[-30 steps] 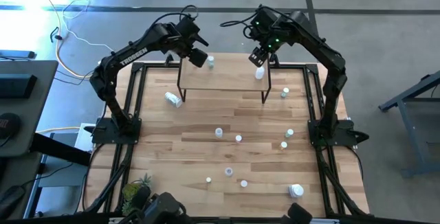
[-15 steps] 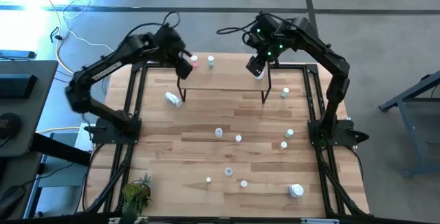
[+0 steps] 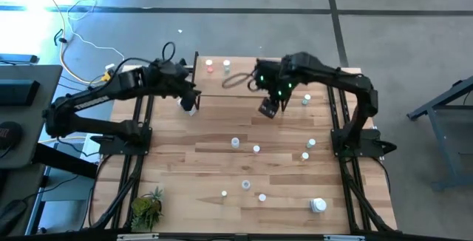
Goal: Pick and place medicine bottles onto shelf by color
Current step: Put the pink pill bottle on the shelf
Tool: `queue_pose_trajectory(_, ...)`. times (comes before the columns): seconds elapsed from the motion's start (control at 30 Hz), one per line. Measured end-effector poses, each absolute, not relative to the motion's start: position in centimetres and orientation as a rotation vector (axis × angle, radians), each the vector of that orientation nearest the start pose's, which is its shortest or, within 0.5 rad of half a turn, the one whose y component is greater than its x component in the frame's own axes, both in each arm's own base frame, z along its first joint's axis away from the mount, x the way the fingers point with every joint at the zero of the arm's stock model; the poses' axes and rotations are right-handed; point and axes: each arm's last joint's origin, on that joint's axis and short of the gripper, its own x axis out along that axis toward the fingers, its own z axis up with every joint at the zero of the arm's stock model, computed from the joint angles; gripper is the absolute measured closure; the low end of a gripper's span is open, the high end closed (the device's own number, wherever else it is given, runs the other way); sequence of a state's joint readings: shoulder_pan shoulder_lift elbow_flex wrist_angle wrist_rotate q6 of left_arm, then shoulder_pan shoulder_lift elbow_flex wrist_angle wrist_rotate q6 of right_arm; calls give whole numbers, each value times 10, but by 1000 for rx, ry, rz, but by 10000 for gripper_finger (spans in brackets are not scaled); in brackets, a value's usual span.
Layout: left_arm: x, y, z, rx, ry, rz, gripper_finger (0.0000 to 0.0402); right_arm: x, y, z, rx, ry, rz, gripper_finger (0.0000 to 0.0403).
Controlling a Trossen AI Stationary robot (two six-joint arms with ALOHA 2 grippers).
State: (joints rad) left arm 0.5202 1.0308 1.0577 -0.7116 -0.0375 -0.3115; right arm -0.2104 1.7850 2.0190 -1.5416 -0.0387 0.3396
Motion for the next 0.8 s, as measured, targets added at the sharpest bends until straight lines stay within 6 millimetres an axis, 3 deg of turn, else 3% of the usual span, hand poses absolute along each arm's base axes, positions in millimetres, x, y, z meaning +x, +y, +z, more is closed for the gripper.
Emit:
queue_pose_trajectory(0.17,174,90,320,-452,527,538,211,307,-39,361,514,1304,-396,199)
queue_pose_trajectory(0.43,183,79,307,-390,464,450,211,293,0,338,580,1184,-357,199)
queue_pose_trajectory(0.6,188,71,304,-374,457,340,211,293,22,321,612,1090,-295,199)
queue_pose_trajectory(0.8,191,63,304,-364,465,284,211,294,36,294,582,1098,-248,199)
